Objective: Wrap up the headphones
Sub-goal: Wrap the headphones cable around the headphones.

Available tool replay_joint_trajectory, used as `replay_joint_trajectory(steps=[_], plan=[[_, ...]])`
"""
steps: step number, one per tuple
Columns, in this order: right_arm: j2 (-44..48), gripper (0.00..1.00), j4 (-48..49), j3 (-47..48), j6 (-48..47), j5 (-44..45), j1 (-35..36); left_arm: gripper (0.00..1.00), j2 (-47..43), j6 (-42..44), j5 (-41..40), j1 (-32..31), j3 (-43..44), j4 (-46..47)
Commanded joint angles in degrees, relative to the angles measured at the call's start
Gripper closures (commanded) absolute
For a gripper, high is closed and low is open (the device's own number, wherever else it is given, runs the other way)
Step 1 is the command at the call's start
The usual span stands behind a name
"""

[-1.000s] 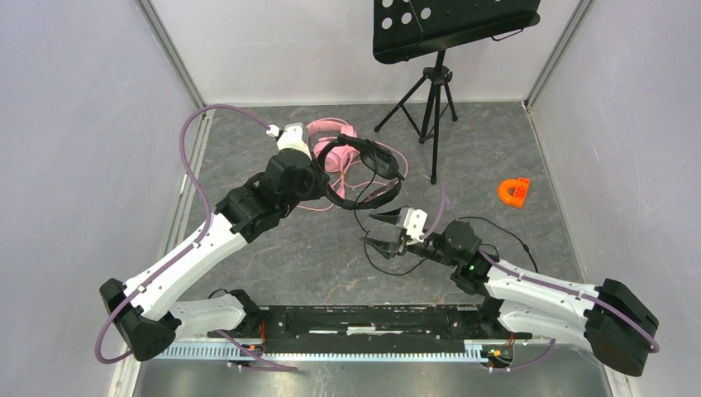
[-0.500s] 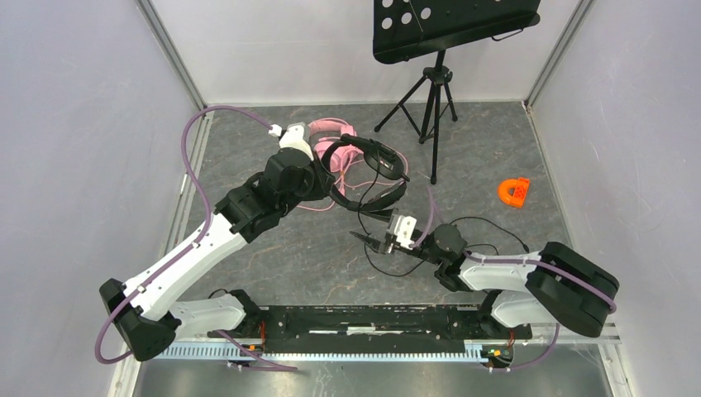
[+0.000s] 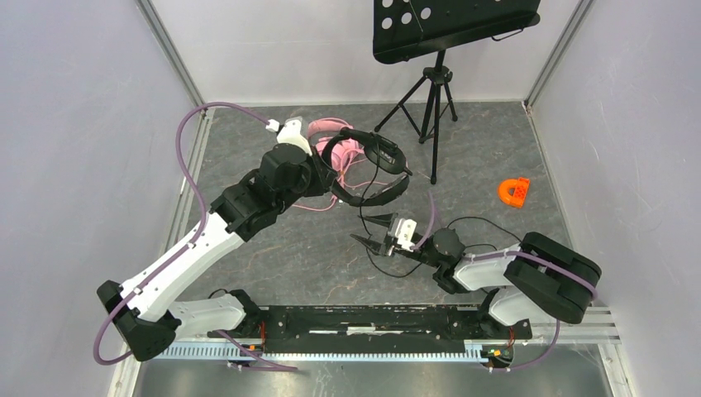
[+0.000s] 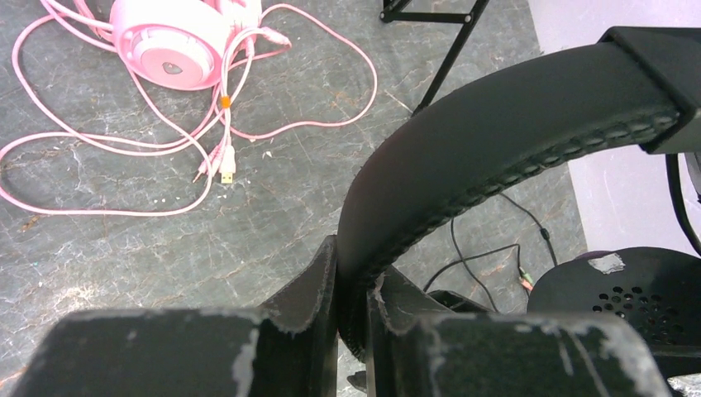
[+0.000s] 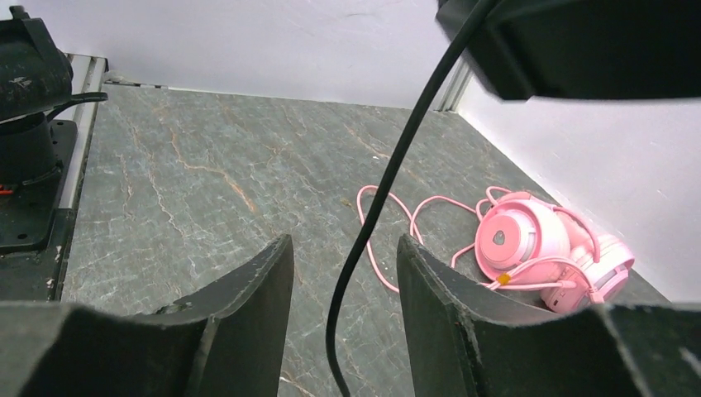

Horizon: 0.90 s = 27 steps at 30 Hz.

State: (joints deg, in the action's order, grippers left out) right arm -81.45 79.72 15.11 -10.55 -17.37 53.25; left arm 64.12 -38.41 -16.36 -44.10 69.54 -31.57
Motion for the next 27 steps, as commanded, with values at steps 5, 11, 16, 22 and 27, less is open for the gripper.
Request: replay_joint_trajectory(steps=[5, 11, 16, 22, 27], plan=[[-5.00, 0.47, 6.84, 0.16, -0.12, -0.65, 0.27, 0.98, -1.00, -3.33, 0.46, 0.15, 4.46, 4.25], [-7.50, 0.68, 9.27, 0.89, 0.47, -0.09, 0.19, 0.98, -1.29, -3.21, 0.62, 0.15, 4.49, 4.24], [-7.67, 1.00, 12.52, -1.76, 1.06, 1.12, 0.18, 0.98, -1.07, -2.46, 0.21, 0.15, 6.20, 3.44], [-3.87, 1.00, 12.26, -5.55, 0.77, 1.52, -0.70, 0.98, -1.11, 0.00, -2.19, 0.15, 9.72, 0.77], [-0.52, 1.00, 8.70, -6.69, -0.64, 2.07, -1.34, 0.98, -1.72, 1.70, 1.65, 0.28, 10.86, 1.46]])
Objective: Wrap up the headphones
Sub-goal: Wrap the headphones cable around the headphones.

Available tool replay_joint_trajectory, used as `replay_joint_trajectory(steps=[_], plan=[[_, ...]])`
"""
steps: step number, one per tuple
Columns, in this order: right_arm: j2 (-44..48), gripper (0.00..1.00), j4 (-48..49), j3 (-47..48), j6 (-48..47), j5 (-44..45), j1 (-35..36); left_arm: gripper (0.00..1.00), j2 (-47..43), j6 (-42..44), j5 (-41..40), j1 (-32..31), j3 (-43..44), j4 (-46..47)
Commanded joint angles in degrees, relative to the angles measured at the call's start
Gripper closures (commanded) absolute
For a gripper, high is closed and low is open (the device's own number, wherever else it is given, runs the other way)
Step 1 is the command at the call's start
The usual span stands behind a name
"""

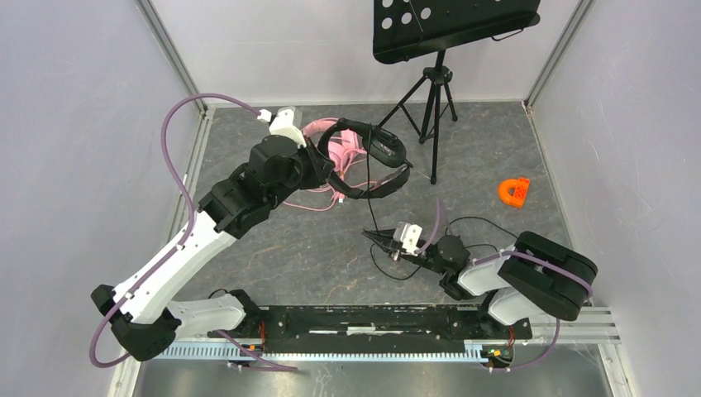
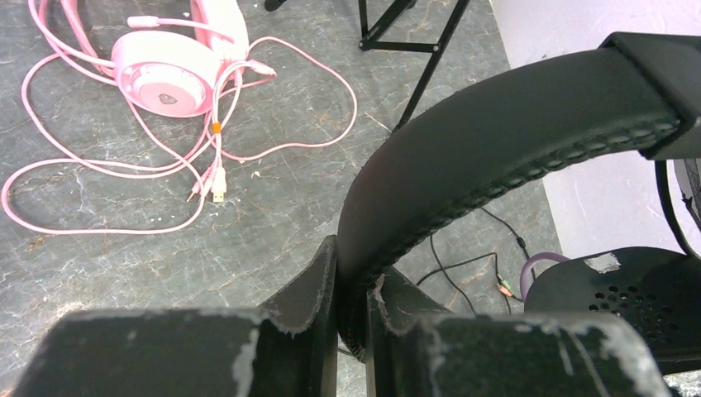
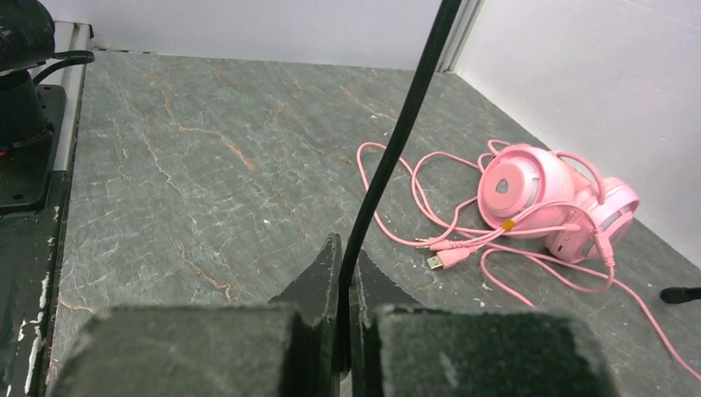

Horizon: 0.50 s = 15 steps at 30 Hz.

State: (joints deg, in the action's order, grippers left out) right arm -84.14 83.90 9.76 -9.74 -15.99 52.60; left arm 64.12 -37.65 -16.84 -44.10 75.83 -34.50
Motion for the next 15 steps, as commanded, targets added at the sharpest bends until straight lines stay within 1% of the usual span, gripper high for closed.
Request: replay_joint_trajectory(steps=[1, 5, 8, 15], plan=[[2.73, 1.00, 4.61, -1.74, -1.30, 1.05, -0.97, 0.98, -1.86, 1.43, 3.03, 0.24, 4.84, 3.77], [5.59, 0.99, 4.70, -3.19, -1.50, 4.21, -2.50, 0.98, -2.53, 4.70, 7.67, 0.24, 5.61, 0.17], [7.74, 0.97, 5.43, -4.53, -1.69, 6.87, -4.48, 0.98, -3.64, 8.44, 15.22, 0.24, 5.77, -1.87], [14.14, 0.95, 4.70, -5.13, -2.53, 8.35, -8.18, 0.98, -5.97, 19.76, 33.71, 0.24, 5.02, -7.24]])
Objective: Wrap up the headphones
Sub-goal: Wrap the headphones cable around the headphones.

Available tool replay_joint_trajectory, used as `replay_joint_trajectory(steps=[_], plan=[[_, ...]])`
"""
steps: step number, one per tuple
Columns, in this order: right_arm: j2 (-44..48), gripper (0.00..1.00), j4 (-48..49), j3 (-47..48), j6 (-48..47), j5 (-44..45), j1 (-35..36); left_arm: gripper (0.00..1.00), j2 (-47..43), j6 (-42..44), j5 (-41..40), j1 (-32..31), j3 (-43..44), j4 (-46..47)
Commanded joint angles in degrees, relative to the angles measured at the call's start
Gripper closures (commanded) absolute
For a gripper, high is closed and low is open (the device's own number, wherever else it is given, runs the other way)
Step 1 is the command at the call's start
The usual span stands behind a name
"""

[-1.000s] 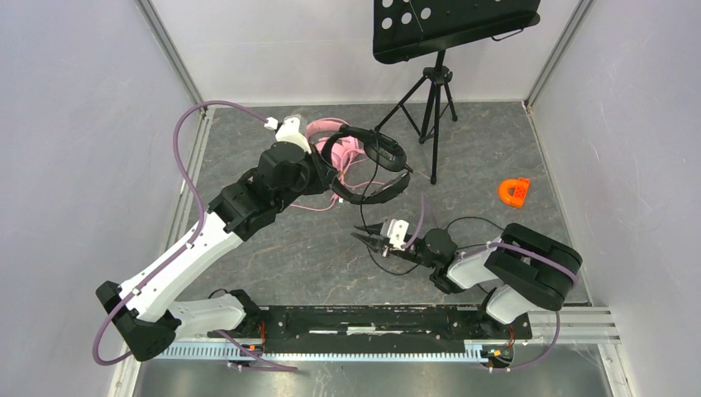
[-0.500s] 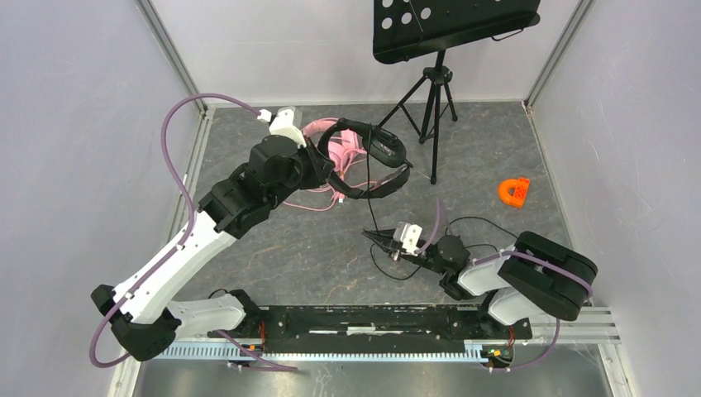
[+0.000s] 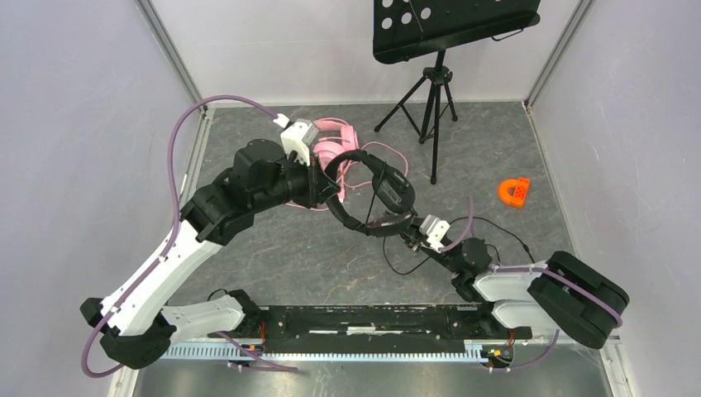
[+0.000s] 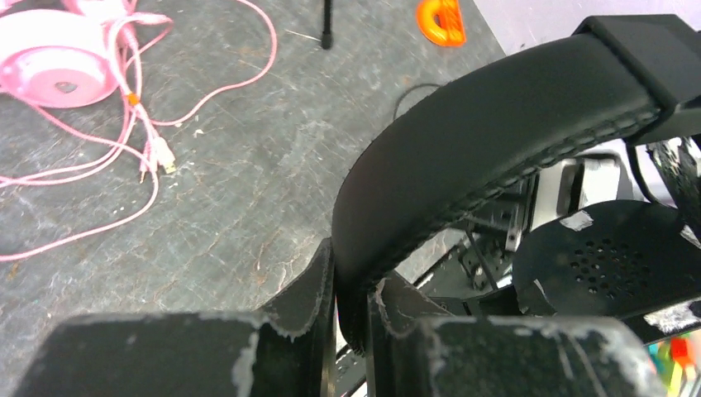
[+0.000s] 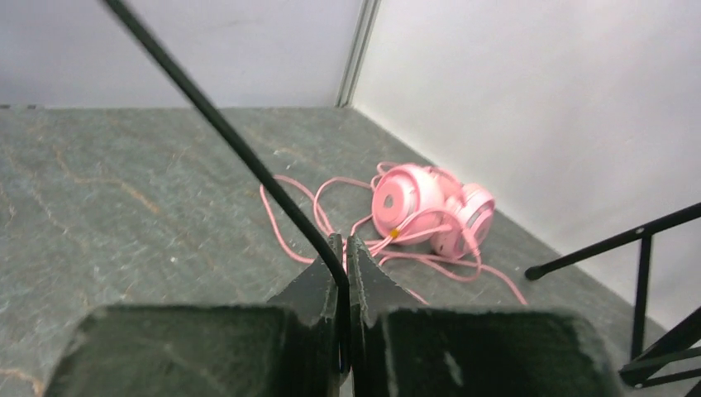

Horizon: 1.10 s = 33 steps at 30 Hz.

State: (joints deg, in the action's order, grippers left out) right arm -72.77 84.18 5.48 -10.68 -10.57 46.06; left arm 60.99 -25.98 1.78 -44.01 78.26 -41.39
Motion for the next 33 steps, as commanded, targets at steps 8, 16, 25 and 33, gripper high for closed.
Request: replay_joint_trajectory(steps=[8, 16, 25, 33], plan=[[11.58, 0.89, -3.12, -0.02, -1.98, 1.51, -3.27, 0.98, -0.73, 19.07, 23.71, 0.15, 2.80, -8.40], [22.35, 0.91, -24.71, 3.78, 3.71, -6.53, -3.35, 0.98, 3.08, 33.15, 20.14, 0.15, 2.28, -13.33], [28.39, 0.91, -63.77, 18.27, 13.53, -10.06, -3.35, 0.98, 3.19, 55.94, 14.51, 0.09, -2.90, -10.43], [29.09, 0.91, -73.49, 23.74, 18.29, -18.27, -3.35, 0.98, 5.38, 63.52, 11.98, 0.06, -4.39, -10.46]])
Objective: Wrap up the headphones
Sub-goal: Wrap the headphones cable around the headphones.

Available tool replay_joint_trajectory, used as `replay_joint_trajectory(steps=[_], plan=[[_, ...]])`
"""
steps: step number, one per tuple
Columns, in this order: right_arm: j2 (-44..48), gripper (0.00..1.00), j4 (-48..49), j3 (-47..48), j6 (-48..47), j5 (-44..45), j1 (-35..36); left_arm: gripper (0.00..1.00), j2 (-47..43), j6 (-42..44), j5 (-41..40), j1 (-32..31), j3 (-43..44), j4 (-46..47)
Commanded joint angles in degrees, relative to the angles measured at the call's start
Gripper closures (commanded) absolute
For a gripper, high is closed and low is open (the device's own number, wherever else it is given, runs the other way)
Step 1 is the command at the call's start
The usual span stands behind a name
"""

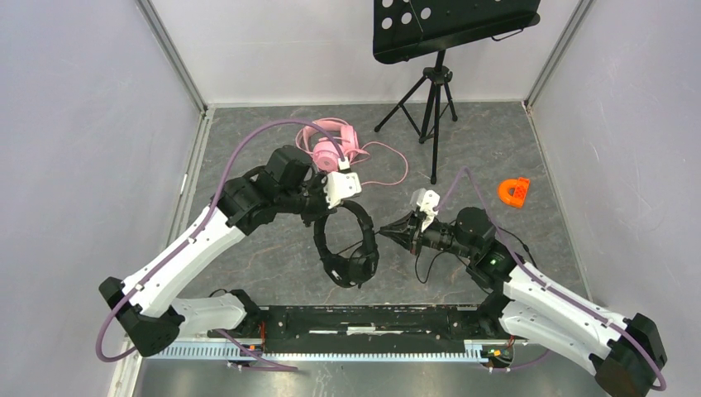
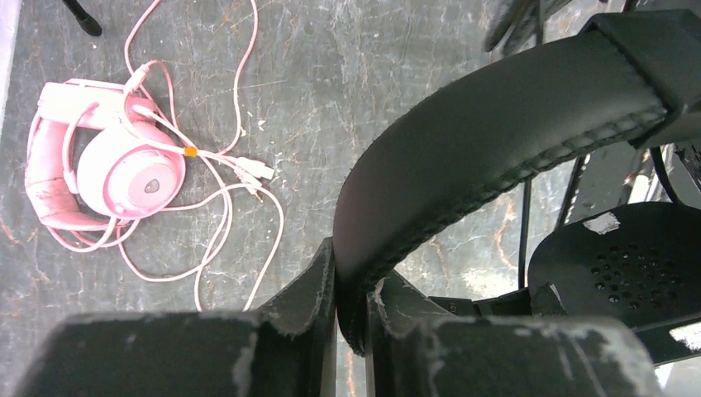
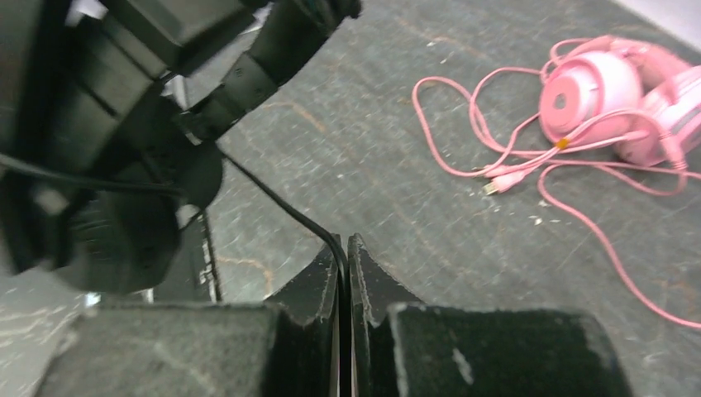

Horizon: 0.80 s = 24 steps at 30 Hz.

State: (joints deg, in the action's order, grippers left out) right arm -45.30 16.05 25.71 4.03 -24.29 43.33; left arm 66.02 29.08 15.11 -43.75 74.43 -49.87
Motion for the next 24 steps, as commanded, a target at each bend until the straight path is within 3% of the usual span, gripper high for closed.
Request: replay_joint_trajectory(steps=[1, 7, 13, 24], plan=[[1.79, 0.92, -5.67, 3.68, 4.08, -6.01, -0.62, 0.98, 0.55, 8.97, -2.03, -0.20, -0.65, -1.99], [1.46, 0.98, -2.45, 4.70, 10.67, -14.55, -0.64, 0.98, 1.14, 11.46, -10.79, -0.19, -1.53, 2.29], [0.26, 0.91, 7.29, 2.75, 19.34, -22.42, -0.62, 0.98, 1.36, 12.50, -17.27, -0.29, -2.28, 6.29], [-4.90, 0.90, 16.42, 1.88, 25.92, -28.72, -0.61, 0.98, 0.55, 14.78, -23.02, -0.37, -5.50, 11.85]])
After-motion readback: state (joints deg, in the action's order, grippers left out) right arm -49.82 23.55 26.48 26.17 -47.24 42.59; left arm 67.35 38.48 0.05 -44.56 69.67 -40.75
